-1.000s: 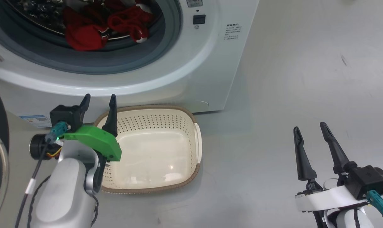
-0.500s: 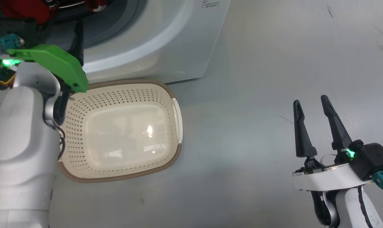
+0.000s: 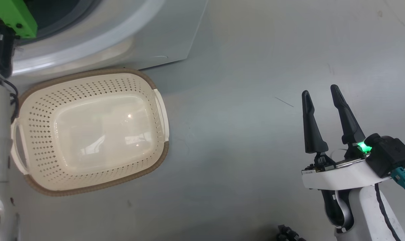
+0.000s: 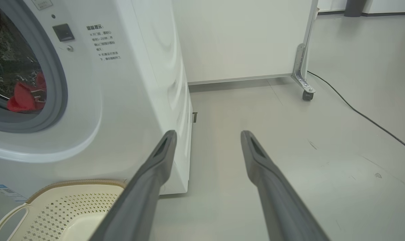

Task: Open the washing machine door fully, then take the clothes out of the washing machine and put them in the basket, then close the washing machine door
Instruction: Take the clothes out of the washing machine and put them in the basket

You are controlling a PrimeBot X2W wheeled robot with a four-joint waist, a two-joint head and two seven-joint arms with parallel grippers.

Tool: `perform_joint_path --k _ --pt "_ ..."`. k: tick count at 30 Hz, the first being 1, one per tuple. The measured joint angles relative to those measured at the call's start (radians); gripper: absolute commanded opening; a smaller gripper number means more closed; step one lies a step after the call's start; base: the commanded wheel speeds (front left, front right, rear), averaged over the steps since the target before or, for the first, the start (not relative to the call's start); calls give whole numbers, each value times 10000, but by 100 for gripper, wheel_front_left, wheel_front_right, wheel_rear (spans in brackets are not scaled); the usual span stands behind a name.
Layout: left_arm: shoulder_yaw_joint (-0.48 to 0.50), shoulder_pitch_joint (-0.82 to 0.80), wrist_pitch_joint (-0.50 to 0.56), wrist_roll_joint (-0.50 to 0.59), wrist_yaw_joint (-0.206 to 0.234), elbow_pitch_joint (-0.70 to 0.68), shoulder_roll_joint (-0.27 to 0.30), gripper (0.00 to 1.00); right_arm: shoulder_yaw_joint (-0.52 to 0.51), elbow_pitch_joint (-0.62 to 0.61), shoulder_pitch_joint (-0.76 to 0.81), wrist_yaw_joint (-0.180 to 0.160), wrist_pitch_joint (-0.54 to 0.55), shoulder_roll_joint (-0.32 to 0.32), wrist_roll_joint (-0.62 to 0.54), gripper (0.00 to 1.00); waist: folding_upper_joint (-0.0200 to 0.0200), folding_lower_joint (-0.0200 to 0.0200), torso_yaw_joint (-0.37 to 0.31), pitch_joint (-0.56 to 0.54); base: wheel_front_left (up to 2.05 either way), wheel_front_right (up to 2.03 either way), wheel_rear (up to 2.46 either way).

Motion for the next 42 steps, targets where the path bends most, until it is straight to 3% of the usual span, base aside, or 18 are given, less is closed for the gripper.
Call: perform_joint_path --k 6,19,20,23,34,42 --pt "71 -644 631 2 -63 468 393 100 161 100 -185 -2 -2 2 180 100 0 0 -382 300 0 0 0" --pt "127 -1521 2113 -169 -98 1613 663 100 353 336 -384 -79 -2 4 516 100 0 0 -890 639 0 0 0" --pt "128 -1566 2217 -180 -98 1670 665 95 351 345 -384 -79 -2 4 525 100 0 0 -903 643 0 0 0" --pt "136 -1679 2328 -205 -98 1781 669 3 351 374 -387 -88 -2 4 558 100 0 0 -931 656 0 0 0" --pt "138 -1870 2349 -253 -180 1996 685 0 184 408 -589 -105 -2 4 600 100 0 0 -941 681 0 0 0" --pt "182 -1888 1360 -328 -274 1795 577 0 -215 405 -589 -178 -2 2 514 100 0 0 -667 608 0 0 0"
